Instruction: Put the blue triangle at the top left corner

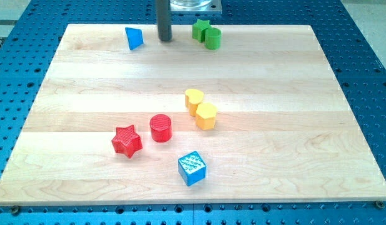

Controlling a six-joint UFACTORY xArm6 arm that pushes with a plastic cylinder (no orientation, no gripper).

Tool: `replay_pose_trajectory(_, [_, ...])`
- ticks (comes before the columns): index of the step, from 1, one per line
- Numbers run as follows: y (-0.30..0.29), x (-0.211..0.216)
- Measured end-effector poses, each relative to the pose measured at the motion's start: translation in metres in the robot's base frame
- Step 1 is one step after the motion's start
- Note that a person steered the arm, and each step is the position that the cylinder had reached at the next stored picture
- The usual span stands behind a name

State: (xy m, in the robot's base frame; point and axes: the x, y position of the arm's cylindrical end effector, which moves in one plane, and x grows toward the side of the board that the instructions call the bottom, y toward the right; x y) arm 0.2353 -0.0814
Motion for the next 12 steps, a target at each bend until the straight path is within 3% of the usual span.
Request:
replay_pose_trajectory(1, [-0.076,0.016])
replay_pose_trajectory(2, [-0.059,0.028])
replay_pose_trajectory(3, [-0.116,0.061])
replay_pose_trajectory(4, [-0.128,0.032])
replay_pose_trajectory(5, [-0.079,0.037])
replay_pose_trajectory(6, [-0.073,0.010])
replay_pose_trajectory(7, [-0.110,0.004])
replay_pose_trajectory(8, [-0.126,0.019])
replay_pose_trajectory(9, [-0.102,0.056])
replay_pose_trajectory(10, [-0.134,0.079])
replay_pose_trajectory(12, [-0.134,0.081])
